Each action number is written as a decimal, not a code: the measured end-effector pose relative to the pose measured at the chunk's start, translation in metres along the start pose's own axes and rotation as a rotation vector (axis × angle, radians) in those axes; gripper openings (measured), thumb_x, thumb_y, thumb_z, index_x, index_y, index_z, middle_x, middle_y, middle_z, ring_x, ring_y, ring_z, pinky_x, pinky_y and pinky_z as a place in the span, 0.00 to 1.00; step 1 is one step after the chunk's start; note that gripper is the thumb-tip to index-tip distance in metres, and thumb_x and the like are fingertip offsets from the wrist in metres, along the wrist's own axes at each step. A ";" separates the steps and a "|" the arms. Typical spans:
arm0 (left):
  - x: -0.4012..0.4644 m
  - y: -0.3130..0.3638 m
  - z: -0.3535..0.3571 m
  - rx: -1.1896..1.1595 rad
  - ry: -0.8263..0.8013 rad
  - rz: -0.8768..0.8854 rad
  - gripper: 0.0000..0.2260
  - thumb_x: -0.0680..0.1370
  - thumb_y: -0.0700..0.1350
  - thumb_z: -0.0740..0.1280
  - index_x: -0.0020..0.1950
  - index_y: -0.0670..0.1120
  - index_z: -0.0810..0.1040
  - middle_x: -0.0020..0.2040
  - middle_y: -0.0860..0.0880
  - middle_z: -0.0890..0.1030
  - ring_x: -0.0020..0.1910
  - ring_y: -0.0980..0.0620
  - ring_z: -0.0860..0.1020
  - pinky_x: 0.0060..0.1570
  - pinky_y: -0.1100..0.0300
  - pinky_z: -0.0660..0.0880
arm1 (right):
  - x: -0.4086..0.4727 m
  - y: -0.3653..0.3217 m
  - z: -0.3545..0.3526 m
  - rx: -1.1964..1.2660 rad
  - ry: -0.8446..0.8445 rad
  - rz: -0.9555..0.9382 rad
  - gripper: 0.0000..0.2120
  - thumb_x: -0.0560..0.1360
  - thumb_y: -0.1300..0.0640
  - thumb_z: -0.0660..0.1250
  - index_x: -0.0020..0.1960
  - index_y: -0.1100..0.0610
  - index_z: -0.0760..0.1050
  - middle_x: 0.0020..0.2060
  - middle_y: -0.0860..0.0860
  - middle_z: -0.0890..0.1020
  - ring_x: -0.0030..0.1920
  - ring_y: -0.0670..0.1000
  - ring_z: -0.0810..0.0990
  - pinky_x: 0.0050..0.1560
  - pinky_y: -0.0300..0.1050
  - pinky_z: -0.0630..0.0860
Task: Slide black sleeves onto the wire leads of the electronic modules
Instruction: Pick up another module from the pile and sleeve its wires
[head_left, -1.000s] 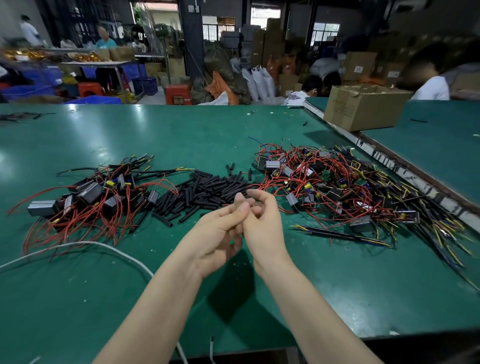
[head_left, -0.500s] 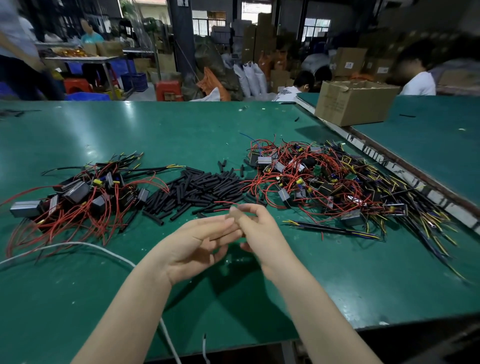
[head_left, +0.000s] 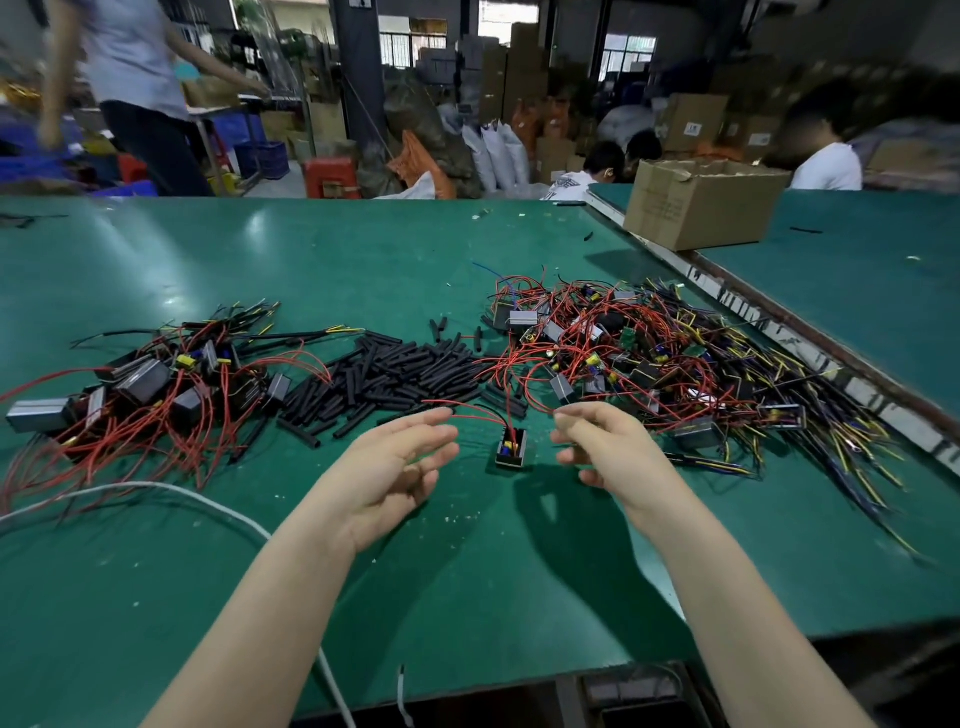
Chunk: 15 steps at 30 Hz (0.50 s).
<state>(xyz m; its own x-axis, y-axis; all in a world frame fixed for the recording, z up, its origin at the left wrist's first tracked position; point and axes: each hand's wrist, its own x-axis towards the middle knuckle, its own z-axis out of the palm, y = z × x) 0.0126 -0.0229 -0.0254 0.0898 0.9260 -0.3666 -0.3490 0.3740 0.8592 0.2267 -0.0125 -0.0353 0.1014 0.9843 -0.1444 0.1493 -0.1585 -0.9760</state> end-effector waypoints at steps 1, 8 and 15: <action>0.000 -0.001 0.000 0.001 -0.001 -0.006 0.07 0.76 0.37 0.66 0.49 0.48 0.81 0.39 0.52 0.85 0.36 0.59 0.83 0.27 0.69 0.71 | 0.001 0.001 0.002 -0.045 -0.004 -0.017 0.02 0.78 0.54 0.64 0.50 0.49 0.75 0.44 0.48 0.82 0.34 0.42 0.79 0.32 0.36 0.71; 0.006 -0.007 -0.001 -0.020 0.003 -0.039 0.08 0.79 0.41 0.62 0.49 0.50 0.81 0.40 0.54 0.84 0.37 0.60 0.82 0.35 0.65 0.68 | 0.006 0.011 0.025 -0.540 -0.084 -0.267 0.15 0.70 0.45 0.73 0.53 0.45 0.73 0.51 0.44 0.72 0.50 0.44 0.73 0.50 0.42 0.70; 0.008 -0.011 0.008 -0.050 -0.017 -0.047 0.07 0.79 0.39 0.61 0.48 0.46 0.79 0.41 0.48 0.83 0.39 0.55 0.82 0.32 0.68 0.73 | 0.008 0.021 0.033 -0.740 0.017 -0.432 0.07 0.78 0.53 0.65 0.51 0.55 0.77 0.46 0.47 0.73 0.54 0.53 0.73 0.54 0.46 0.69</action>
<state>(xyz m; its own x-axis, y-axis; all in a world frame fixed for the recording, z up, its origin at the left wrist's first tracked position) 0.0241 -0.0192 -0.0346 0.1232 0.9083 -0.3997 -0.3899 0.4147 0.8222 0.1977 -0.0049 -0.0621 -0.0984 0.9696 0.2240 0.7810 0.2147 -0.5864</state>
